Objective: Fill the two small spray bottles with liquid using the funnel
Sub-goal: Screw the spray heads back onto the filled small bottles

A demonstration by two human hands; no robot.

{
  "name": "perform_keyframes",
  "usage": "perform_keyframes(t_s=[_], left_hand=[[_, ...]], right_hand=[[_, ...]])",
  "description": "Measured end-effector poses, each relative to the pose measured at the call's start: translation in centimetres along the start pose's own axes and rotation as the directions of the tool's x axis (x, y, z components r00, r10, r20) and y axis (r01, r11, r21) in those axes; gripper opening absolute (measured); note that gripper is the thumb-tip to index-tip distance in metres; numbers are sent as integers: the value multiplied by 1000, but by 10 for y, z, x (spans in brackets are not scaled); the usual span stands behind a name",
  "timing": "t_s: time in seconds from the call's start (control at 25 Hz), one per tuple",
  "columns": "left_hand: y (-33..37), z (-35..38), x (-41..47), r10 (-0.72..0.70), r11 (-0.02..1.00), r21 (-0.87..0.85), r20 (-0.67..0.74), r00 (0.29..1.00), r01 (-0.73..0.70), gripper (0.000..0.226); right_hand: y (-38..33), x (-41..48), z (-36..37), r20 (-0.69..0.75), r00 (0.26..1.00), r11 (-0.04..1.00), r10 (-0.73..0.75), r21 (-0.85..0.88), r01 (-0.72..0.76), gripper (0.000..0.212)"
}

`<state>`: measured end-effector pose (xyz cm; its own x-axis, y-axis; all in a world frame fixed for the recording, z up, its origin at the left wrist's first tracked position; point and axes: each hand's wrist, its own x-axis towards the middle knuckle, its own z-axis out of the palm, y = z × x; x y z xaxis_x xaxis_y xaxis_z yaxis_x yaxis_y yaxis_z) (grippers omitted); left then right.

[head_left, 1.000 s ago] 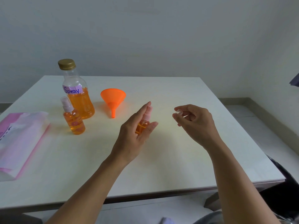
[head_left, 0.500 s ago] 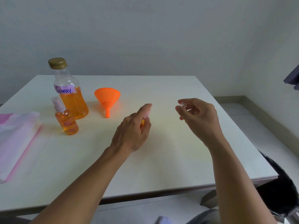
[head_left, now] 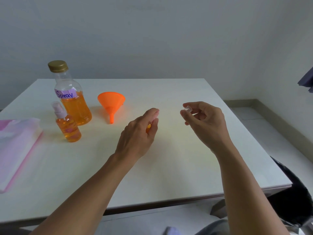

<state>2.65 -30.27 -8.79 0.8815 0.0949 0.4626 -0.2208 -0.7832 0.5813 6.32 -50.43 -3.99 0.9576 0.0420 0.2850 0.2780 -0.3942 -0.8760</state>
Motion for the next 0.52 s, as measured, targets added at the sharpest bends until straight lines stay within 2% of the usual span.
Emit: perform_keyframes(t_s=[0.12,0.24,0.52], left_hand=[[0,-12,-8,-86,989,-118,42,995,90,43],[-5,-21,-26,-93,988,-110,126,988,107,46],[-11,-26,-43,-51,991,-112,171,984,71,44]], right_hand=[[-6,-4,8,76,997,996,-15,94,8,23],[-14,-8,16,148,988,978,-52,209,20,25],[-22,-15,23,193,977,989,-95,130,70,24]])
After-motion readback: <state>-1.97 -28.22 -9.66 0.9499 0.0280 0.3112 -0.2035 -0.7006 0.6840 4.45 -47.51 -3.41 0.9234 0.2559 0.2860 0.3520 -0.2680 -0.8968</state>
